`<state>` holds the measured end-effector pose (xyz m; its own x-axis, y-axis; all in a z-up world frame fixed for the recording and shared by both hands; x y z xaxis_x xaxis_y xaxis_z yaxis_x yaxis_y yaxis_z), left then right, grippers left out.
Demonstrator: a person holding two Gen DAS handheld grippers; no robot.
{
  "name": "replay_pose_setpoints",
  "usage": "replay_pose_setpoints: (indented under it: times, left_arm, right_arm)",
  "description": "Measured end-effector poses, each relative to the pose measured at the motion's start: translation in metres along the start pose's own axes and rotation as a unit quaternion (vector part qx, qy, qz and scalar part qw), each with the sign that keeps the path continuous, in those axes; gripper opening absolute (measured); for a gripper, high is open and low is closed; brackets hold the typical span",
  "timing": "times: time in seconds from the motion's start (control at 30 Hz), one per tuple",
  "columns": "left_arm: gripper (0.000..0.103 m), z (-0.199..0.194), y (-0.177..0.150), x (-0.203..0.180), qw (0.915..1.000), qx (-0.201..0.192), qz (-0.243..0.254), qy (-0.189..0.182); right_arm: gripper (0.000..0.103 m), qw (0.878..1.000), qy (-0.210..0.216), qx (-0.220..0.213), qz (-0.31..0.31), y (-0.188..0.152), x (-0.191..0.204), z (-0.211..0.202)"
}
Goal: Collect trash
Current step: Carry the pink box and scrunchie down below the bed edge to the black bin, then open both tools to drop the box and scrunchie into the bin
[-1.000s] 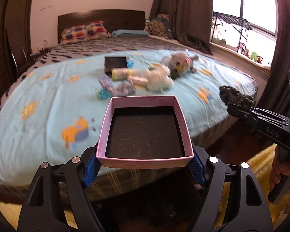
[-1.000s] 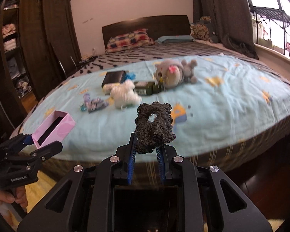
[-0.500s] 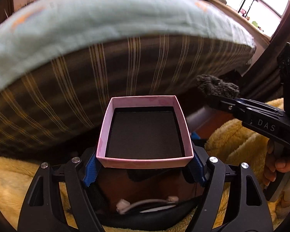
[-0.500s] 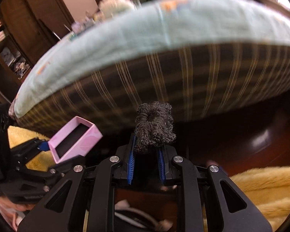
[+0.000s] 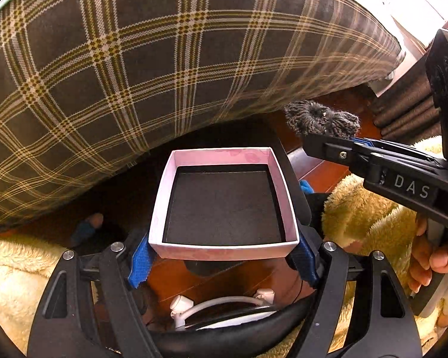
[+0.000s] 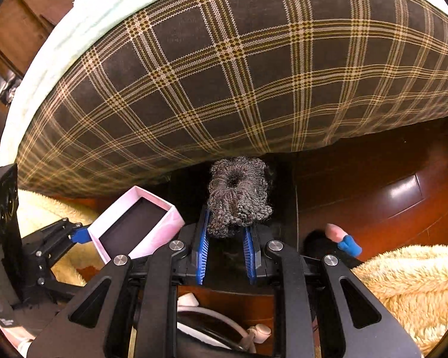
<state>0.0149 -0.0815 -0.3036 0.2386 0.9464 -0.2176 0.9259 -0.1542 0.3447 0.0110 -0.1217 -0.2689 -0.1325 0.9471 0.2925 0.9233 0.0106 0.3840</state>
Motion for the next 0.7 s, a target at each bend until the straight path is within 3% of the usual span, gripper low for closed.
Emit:
replay_pose_setpoints:
  times: [0.17, 0.23, 0.27, 0.47, 0.7]
  left_arm:
    - [0.077, 0.003, -0.002, 0.008, 1.0000, 0.001, -0.009, 0.000]
    - [0.086, 0.002, -0.001, 0.013, 0.9999, -0.003, -0.012, 0.003]
    - [0.088, 0.000, -0.002, 0.014, 0.9999, -0.006, -0.012, 0.004]
    - [0.091, -0.020, 0.003, 0.019, 0.9997, -0.021, -0.009, 0.013]
    - [0.094, -0.087, 0.030, 0.023, 0.9963, -0.085, -0.001, 0.016]
  right_arm:
    - [0.027, 1.000, 0.000, -0.008, 0.002, 0.007, 0.002, 0.003]
    - [0.053, 1.000, -0.002, -0.015, 0.005, 0.011, 0.000, 0.001]
    - [0.057, 1.000, -0.002, -0.019, 0.006, 0.012, -0.001, -0.001]
    - [0.060, 0.998, -0.004, -0.043, 0.036, 0.030, -0.018, -0.022]
    - [0.077, 0.990, -0.021, -0.140, 0.021, 0.070, -0.018, -0.097]
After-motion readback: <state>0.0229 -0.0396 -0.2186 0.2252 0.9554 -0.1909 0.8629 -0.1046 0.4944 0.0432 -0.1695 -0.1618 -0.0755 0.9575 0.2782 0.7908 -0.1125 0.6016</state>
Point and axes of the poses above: each gripper's, at about its wrist camera, not at the fingertips, and z roughly the way its jaws point, x to its left, y to its top, the point moved 9 cm from there along z, roughly the way its jaws point, and after that the axes turned 1 degree about x, right-handed, at the moved point
